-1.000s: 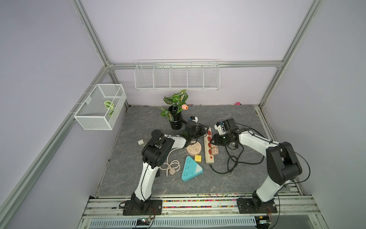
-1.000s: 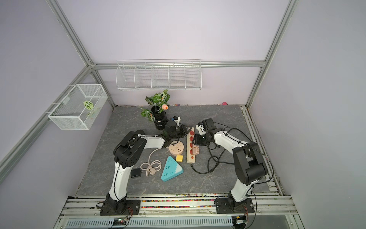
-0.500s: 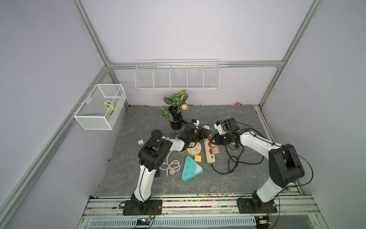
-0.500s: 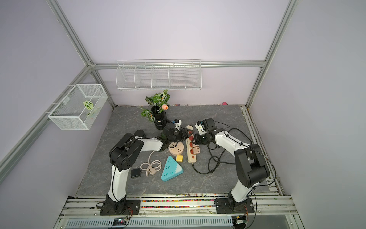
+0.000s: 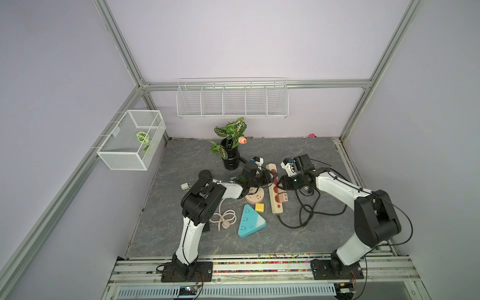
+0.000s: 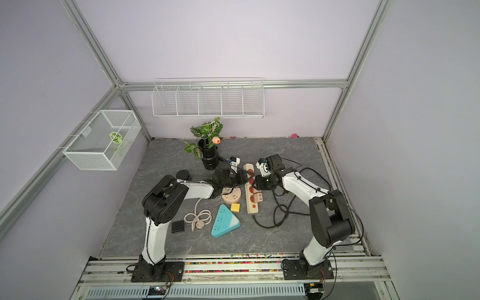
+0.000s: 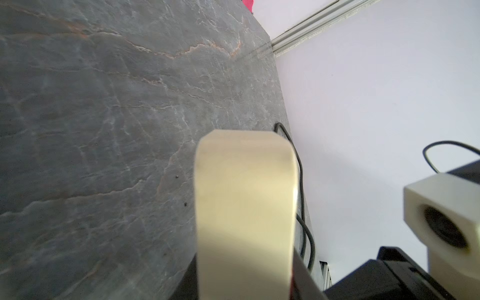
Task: Pull the plug off the socket
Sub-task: Remove the plug from the socket.
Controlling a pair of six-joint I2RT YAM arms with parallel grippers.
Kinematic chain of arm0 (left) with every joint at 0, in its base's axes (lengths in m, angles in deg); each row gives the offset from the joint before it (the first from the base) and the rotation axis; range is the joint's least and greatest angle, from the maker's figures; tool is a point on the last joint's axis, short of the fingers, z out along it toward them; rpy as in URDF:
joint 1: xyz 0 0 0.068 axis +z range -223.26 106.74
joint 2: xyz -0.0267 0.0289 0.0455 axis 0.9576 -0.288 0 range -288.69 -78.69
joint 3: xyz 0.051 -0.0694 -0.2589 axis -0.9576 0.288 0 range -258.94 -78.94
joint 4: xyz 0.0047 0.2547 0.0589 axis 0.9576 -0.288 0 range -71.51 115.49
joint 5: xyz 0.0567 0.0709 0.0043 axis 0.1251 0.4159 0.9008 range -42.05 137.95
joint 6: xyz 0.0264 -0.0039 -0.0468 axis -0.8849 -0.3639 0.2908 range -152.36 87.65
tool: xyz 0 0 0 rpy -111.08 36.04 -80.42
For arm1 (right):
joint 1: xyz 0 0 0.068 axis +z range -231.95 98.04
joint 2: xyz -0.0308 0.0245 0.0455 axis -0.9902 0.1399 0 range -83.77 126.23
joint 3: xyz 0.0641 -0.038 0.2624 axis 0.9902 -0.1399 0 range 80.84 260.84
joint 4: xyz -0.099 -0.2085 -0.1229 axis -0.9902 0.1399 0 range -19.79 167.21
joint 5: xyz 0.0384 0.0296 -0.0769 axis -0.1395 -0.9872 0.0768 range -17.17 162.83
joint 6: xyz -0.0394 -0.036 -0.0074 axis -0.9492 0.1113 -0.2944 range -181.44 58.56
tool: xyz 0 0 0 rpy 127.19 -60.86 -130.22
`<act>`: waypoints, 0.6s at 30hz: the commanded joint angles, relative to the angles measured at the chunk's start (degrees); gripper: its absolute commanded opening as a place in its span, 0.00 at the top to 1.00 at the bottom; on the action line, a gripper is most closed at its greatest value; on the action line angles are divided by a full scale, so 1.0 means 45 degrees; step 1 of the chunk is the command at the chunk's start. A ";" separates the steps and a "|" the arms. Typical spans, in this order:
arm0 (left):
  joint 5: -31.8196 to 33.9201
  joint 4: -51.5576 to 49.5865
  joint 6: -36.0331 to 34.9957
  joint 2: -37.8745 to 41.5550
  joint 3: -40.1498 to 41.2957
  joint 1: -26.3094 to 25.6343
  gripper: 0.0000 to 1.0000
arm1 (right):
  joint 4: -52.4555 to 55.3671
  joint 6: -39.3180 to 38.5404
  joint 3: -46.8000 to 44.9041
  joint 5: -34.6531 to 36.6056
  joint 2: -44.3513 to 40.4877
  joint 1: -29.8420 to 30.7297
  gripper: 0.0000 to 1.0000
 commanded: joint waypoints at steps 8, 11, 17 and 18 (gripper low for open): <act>0.1985 -0.2842 -0.1618 -0.0517 0.0147 0.0324 1.00 | 0.0430 -0.1606 0.0011 -0.0137 -0.2934 -0.0683 1.00; 0.2315 -0.3332 -0.1752 -0.0567 0.0000 0.0321 1.00 | 0.0818 -0.1838 -0.0050 0.0676 -0.3154 -0.0512 1.00; 0.2960 -0.4593 -0.2072 -0.0767 -0.0389 0.0304 1.00 | 0.0258 -0.0097 -0.0109 0.1118 -0.3057 -0.0781 1.00; 0.3053 -0.4746 -0.2096 -0.0819 -0.0469 0.0301 1.00 | -0.0018 0.0346 -0.0195 0.0595 -0.2811 -0.0780 1.00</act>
